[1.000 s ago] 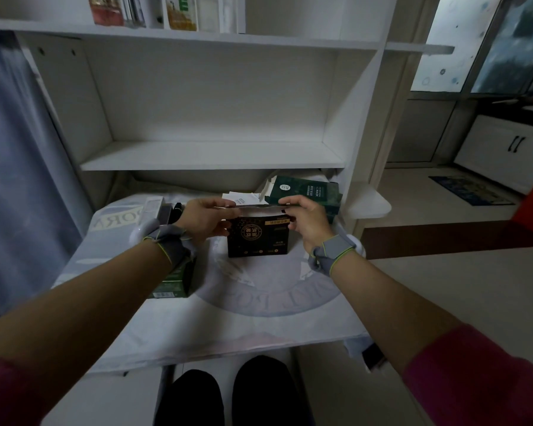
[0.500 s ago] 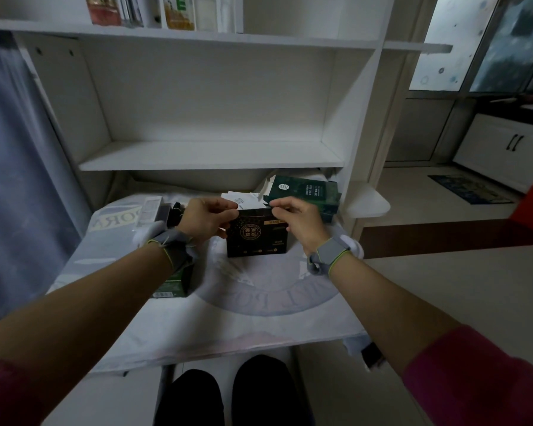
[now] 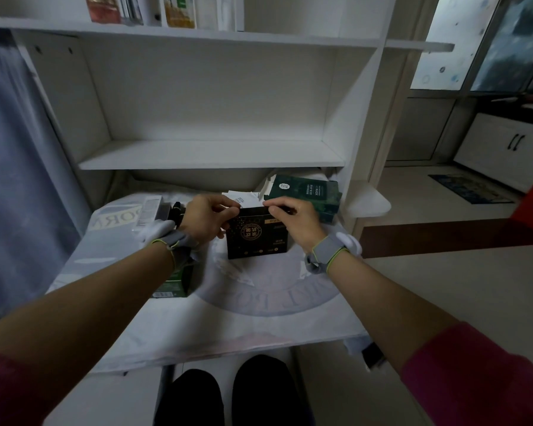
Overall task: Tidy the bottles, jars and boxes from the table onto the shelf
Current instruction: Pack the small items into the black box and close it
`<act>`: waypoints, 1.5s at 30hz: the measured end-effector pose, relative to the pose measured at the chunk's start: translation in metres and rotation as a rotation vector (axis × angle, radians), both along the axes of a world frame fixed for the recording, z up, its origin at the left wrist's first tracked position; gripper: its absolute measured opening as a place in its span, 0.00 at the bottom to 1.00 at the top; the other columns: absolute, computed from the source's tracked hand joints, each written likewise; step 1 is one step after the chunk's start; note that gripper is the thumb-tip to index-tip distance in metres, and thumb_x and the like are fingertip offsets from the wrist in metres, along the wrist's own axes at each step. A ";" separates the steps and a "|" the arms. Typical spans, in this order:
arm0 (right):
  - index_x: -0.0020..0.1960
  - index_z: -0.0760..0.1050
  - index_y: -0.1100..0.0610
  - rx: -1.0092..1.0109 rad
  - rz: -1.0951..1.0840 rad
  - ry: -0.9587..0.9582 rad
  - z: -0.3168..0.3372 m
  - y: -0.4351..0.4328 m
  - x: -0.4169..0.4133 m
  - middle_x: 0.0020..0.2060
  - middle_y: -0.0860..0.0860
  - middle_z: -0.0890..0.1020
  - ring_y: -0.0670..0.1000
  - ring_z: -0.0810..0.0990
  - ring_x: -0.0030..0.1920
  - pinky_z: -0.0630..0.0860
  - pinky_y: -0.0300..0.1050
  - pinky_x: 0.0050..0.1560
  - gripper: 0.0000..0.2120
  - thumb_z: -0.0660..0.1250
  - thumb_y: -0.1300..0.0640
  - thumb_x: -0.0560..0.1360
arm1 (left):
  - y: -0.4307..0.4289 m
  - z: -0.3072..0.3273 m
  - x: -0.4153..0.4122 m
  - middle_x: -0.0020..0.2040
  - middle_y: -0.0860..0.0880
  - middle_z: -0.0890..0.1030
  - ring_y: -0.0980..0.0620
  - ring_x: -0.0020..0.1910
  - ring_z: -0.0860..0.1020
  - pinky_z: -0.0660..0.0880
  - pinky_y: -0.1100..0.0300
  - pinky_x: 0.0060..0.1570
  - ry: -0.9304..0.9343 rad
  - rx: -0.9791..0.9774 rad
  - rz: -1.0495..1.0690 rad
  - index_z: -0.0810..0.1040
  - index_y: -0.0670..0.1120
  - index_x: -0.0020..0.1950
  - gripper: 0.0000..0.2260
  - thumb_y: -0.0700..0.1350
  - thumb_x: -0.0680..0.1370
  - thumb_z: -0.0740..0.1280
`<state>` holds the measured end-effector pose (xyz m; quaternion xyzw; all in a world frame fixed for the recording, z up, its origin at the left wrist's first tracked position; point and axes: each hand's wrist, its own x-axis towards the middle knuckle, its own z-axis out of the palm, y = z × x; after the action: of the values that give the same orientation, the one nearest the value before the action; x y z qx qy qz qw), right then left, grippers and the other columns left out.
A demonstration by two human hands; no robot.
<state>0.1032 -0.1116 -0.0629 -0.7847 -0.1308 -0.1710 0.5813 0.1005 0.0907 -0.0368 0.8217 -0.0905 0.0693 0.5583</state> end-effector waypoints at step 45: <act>0.49 0.84 0.59 -0.068 -0.040 -0.080 -0.003 -0.005 -0.001 0.41 0.47 0.80 0.42 0.78 0.42 0.74 0.38 0.51 0.10 0.75 0.64 0.68 | 0.004 -0.008 -0.005 0.45 0.49 0.84 0.56 0.26 0.77 0.75 0.64 0.33 -0.253 0.336 0.016 0.85 0.45 0.51 0.08 0.37 0.73 0.73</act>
<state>0.1019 -0.1171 -0.0663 -0.7990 -0.1441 -0.2092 0.5450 0.0958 0.0950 -0.0447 0.8888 -0.1636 0.1601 0.3971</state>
